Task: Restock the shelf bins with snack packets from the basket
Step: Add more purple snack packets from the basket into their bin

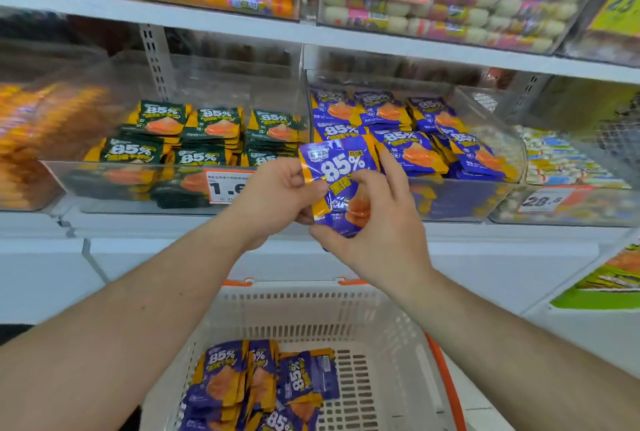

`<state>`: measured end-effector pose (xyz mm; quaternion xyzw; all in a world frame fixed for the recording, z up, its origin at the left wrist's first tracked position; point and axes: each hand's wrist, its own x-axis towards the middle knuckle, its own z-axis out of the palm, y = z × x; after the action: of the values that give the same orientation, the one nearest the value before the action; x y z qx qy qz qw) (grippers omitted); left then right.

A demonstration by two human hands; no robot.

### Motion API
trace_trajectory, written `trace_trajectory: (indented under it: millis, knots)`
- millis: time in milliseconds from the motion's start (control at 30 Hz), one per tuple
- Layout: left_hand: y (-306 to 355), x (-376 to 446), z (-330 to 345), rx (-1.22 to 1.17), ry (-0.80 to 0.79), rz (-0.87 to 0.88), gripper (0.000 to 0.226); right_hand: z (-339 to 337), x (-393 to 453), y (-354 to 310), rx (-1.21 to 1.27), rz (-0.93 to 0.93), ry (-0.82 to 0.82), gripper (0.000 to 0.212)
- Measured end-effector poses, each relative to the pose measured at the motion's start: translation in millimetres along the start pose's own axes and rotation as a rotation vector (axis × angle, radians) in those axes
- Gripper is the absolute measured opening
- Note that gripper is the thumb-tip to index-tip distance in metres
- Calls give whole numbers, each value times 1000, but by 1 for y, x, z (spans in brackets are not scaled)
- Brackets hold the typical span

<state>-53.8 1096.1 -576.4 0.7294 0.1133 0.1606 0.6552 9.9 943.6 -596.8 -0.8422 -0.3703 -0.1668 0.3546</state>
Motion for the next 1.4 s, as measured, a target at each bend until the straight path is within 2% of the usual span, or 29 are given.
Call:
trace_trajectory:
  millis: [200,267,333,433,567,667,767,933,1067,1100,1200,1233,1400]
  knots:
    - [7,3,10,-101,-9,82,17,-6,24,-2,94,65,-34,84]
    - [8,8,8,-64,33,159,16,-14,38,-2,118,91,-29,80]
    - [4,17,0,119,144,265,15,-23,58,-2,108,121,-20,70]
    - [2,25,-11,495,259,377,34,-26,96,1,77,179,-74,60]
    - [2,36,-16,629,263,287,49,-11,149,4,167,315,-154,56]
    - [9,47,-18,759,282,151,56,7,184,7,85,375,-215,63]
    - [13,53,-20,793,258,94,49,25,211,6,22,445,-266,62]
    - [14,56,-20,804,260,72,46,49,236,5,-116,470,-401,75]
    - [10,55,-19,821,286,93,48,52,236,6,-105,443,-447,36]
    - [9,54,-19,823,301,107,46,52,234,8,-91,436,-454,37]
    - [7,53,-17,820,341,136,42,52,232,13,-78,383,-505,70]
    - [6,53,-16,822,342,137,42,52,232,13,-86,363,-516,75]
    - [6,53,-15,836,351,144,42,55,232,10,-70,310,-533,72]
